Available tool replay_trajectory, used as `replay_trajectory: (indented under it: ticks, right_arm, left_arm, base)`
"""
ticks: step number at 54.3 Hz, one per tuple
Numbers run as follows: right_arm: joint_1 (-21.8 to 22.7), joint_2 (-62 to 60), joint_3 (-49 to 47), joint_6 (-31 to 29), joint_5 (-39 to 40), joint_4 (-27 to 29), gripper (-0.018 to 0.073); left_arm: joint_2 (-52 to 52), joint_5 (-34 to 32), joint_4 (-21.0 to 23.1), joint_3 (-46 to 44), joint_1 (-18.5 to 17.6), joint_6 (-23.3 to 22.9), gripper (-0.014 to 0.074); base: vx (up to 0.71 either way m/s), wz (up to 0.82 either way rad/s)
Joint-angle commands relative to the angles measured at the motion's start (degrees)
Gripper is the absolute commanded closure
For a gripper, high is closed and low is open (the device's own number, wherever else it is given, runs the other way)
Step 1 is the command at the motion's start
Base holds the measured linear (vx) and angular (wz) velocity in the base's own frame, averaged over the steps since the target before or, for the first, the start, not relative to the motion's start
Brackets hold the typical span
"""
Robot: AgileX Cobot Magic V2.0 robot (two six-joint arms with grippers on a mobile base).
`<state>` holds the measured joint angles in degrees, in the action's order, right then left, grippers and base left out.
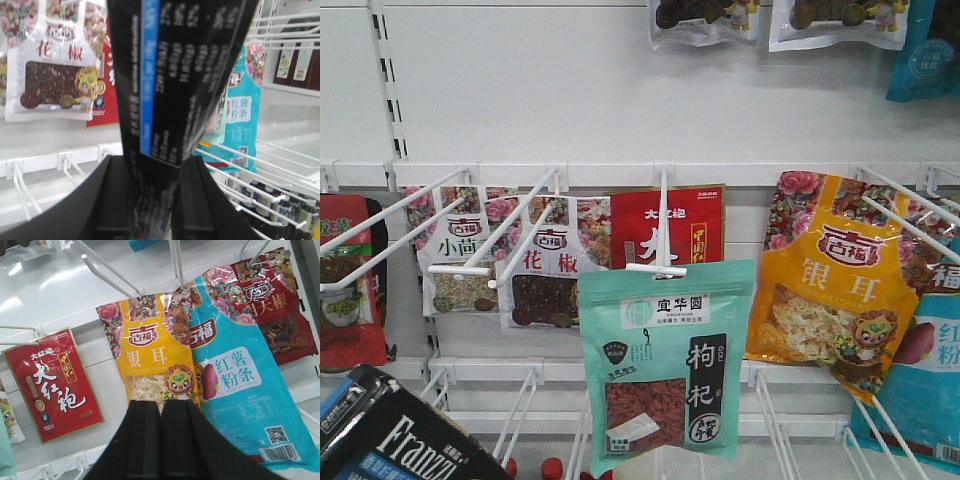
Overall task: Pick snacks and fruit into basket
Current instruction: 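Move the right gripper toward the teal goji bag on its hook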
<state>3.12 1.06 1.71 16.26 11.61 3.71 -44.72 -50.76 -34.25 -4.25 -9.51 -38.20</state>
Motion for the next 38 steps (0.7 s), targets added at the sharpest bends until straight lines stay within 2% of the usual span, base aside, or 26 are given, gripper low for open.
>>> replay_trajectory:
  ticks: [1, 7, 22, 38]
  right_arm:
    - [0.07, 0.5, 0.32, -0.41, 4.32, -0.45, 0.0568]
    - [0.07, 0.5, 0.32, -0.41, 4.3, -0.45, 0.0568]
    - [0.07, 0.5, 0.32, -0.36, 3.84, -0.45, 0.0568]
    - [0.07, 0.5, 0.32, -0.18, 4.24, -0.45, 0.0564]
  left_arm:
    - [1.9, -4.84, 2.84, -1.45, -0.31, 0.06, 0.0596]
    - [5.88, -1.98, 2.84, -1.45, -0.31, -0.6, 0.0596]
    - [16.44, 11.33, 2.78, -1.45, -0.31, -0.9, 0.0596]
    - [18.0, 12.98, 2.83, -1.45, -0.31, -0.81, 0.0596]
  base:
    - [0.0, 0.0]
    - [0.0, 0.0]
    - [0.0, 0.0]
    - [0.0, 0.0]
